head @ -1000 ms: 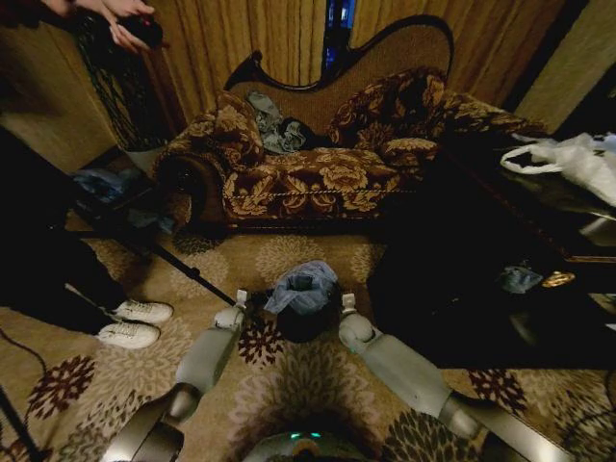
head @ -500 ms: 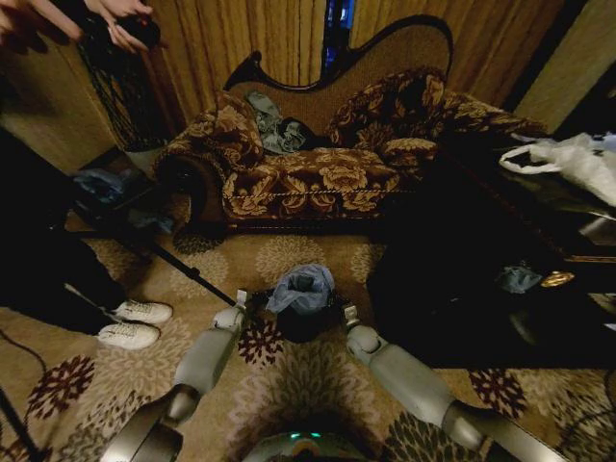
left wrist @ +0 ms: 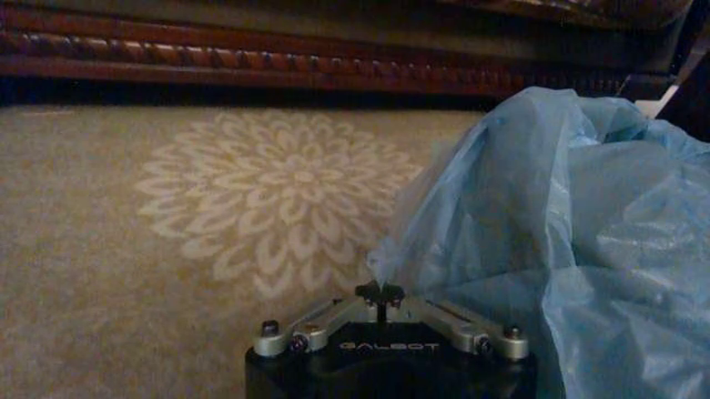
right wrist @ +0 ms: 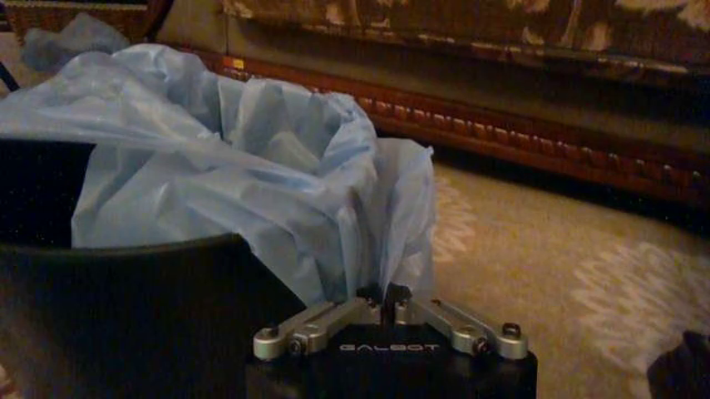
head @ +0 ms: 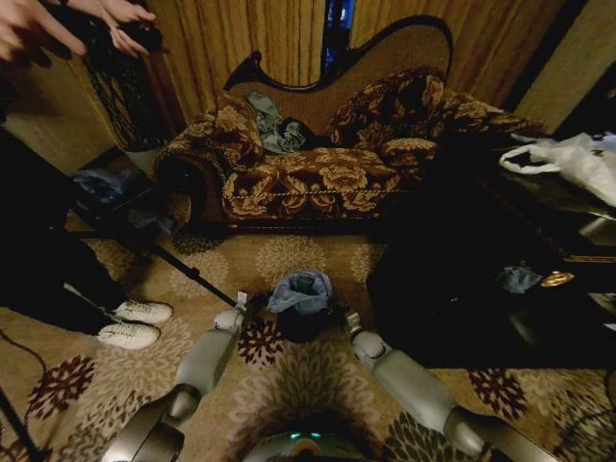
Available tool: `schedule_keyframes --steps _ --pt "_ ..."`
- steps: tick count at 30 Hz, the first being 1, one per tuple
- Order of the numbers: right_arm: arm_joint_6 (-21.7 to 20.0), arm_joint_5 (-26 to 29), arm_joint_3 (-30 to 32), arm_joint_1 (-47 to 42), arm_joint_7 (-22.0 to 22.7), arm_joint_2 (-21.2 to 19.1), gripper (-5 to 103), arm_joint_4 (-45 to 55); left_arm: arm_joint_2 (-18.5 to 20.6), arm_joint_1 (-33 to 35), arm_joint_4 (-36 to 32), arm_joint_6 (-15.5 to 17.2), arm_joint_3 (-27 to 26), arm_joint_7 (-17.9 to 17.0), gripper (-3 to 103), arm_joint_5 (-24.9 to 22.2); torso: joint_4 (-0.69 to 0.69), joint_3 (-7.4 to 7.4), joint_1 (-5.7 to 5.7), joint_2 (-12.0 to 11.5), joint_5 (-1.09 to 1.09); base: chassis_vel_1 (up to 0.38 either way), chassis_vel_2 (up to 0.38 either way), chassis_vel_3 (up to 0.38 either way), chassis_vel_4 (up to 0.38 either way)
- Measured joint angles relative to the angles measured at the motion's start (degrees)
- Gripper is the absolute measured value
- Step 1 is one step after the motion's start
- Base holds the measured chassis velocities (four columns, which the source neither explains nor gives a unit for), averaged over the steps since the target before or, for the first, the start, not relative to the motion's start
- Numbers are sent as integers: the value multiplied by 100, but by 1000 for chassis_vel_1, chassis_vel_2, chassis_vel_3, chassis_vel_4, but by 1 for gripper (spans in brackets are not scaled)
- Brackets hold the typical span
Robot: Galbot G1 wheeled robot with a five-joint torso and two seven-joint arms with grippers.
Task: Place a garbage bag over the trash bin.
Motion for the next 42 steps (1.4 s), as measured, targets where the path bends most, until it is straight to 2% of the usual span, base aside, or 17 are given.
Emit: schedule_keyframes --steps 10,12,13,16,19,20,21,22,26,27,29,30,32,34,36,39,42 --pt "17 -80 51 -164 101 -87 0 290 41 65 -120 -2 -16 11 0 8 0 0 0 0 0 0 0 0 0" --pt "55 -52 94 -220 285 -111 11 469 57 76 -163 0 -19 11 0 7 0 0 0 0 0 0 0 0 0" --pt "55 -52 94 -220 285 -111 11 469 57 76 -163 0 -19 11 0 7 0 0 0 0 0 0 0 0 0" --pt "38 76 134 -261 478 -148 27 641 64 95 -201 6 -21 11 0 -2 0 0 -1 0 0 0 0 0 0" --pt "41 4 145 -294 448 -206 37 649 62 103 -201 10 -27 16 0 -16 0 0 -1 0 0 0 0 0 0" --pt "47 -44 150 -321 417 -230 37 638 60 109 -202 10 -31 17 0 -22 0 0 -1 0 0 0 0 0 0" --pt "50 -74 159 -363 395 -263 43 630 63 129 -219 14 -33 18 0 -30 0 0 -1 0 0 0 0 0 0" --pt "50 -74 159 -363 395 -263 43 630 63 129 -219 14 -33 18 0 -30 0 0 -1 0 0 0 0 0 0" --pt "94 -177 261 -457 382 -357 65 662 94 164 -263 36 -39 5 0 -55 0 0 -1 0 0 0 0 0 0" --pt "94 -177 261 -457 382 -357 65 662 94 164 -263 36 -39 5 0 -55 0 0 -1 0 0 0 0 0 0" --pt "142 -182 307 -445 370 -411 76 679 93 164 -254 36 -48 21 0 -71 0 0 -1 0 0 0 0 0 0" --pt "142 -182 307 -445 370 -411 76 679 93 164 -254 36 -48 21 0 -71 0 0 -1 0 0 0 0 0 0" --pt "220 -196 346 -432 296 -428 86 657 79 164 -235 37 -57 33 0 -74 0 0 0 0 0 0 0 0 0" --pt "238 -204 356 -432 283 -427 86 650 75 164 -234 37 -60 33 0 -74 0 0 0 0 0 0 0 0 0" --pt "337 -245 445 -460 258 -421 99 630 66 164 -236 62 -65 -30 0 -73 0 0 0 0 0 0 0 0 0" --pt "377 -245 497 -478 236 -457 99 683 60 164 -249 69 -72 -125 0 -69 0 0 0 0 0 0 0 0 0" --pt "407 -237 530 -502 211 -513 100 779 54 182 -291 54 -99 -249 11 -65 0 0 0 0 -1 0 0 0 0"
